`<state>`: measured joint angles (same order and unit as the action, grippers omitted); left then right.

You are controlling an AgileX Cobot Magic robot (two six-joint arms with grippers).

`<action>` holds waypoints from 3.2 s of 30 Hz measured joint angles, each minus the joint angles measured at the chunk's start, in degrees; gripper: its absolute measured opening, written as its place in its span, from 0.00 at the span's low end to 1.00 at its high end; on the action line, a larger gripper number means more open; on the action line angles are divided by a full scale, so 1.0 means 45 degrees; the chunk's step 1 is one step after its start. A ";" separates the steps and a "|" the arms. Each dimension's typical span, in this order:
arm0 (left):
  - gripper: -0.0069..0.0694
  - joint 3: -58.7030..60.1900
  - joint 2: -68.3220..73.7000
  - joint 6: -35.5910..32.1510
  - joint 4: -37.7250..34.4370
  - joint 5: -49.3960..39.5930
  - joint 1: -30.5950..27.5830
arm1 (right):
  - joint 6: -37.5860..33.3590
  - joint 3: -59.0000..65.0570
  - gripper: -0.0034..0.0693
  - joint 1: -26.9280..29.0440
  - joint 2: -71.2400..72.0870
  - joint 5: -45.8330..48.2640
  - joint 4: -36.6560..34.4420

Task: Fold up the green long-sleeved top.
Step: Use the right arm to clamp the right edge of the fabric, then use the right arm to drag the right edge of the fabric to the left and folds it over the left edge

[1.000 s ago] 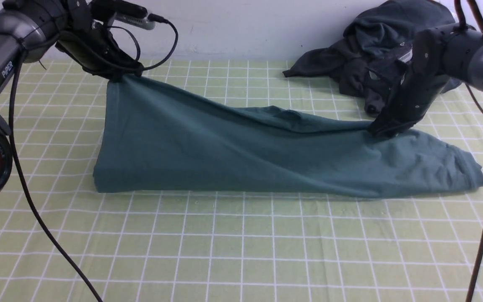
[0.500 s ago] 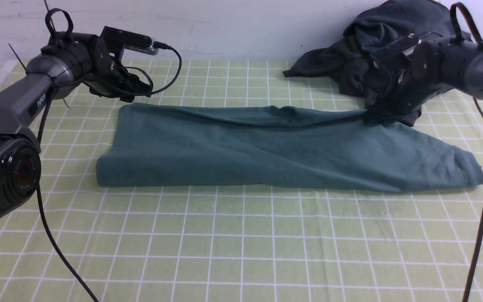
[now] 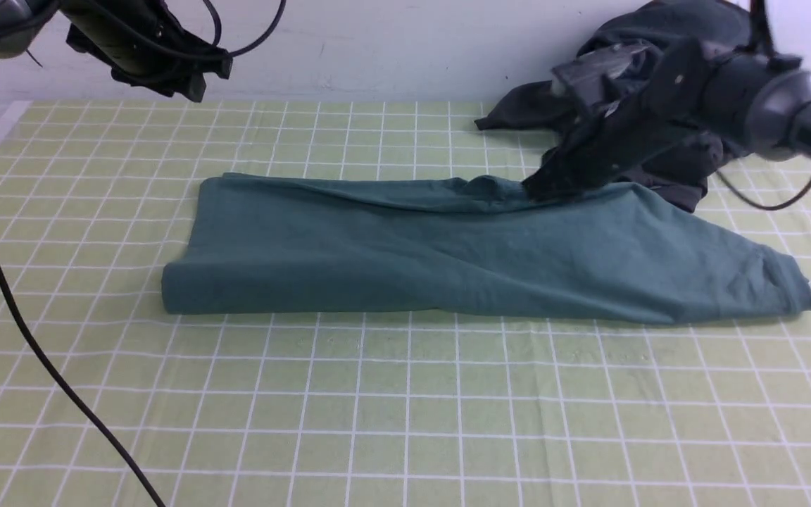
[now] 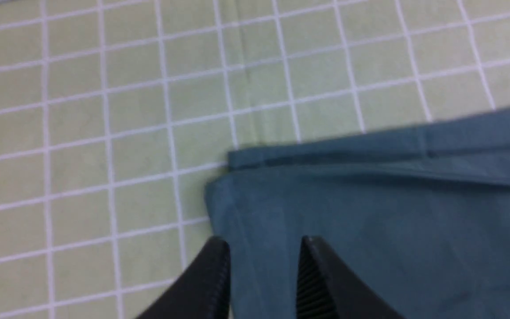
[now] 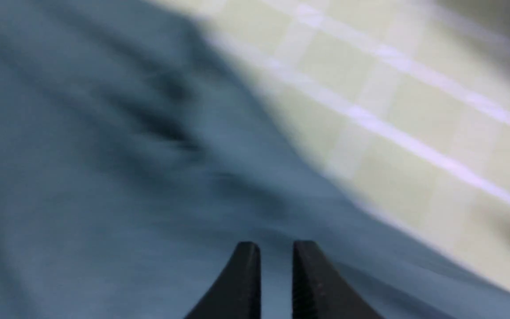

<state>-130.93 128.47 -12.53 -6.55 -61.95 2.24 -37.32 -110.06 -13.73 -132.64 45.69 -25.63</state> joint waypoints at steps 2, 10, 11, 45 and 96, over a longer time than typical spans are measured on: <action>0.27 0.0000 0.0166 -0.0452 -0.0593 -0.0836 0.0000 | -0.1893 0.0000 0.07 -0.0337 -0.0739 -0.0270 -0.0997; 0.20 0.0025 0.0301 -0.1231 -0.2269 -0.1973 0.0032 | -0.3694 -0.0046 0.03 -0.0438 -0.1798 -0.5944 -0.3560; 0.20 0.0071 0.0301 -0.1253 -0.2427 -0.1973 0.0099 | -0.3672 -0.0046 0.04 -0.0298 -0.1882 -0.7169 -0.4139; 0.20 0.6336 -0.1966 -0.1767 -0.2223 -0.1069 0.0199 | 0.7063 0.2512 0.11 0.4869 0.2003 0.4497 0.6520; 0.20 2.1698 -1.8732 0.4009 0.1455 0.4203 0.0119 | 0.9794 0.2142 0.09 0.2917 0.7442 0.3852 0.7057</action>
<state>-33.29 44.17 5.51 0.00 -43.04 2.78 6.75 -100.42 -0.61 -99.15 63.03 6.12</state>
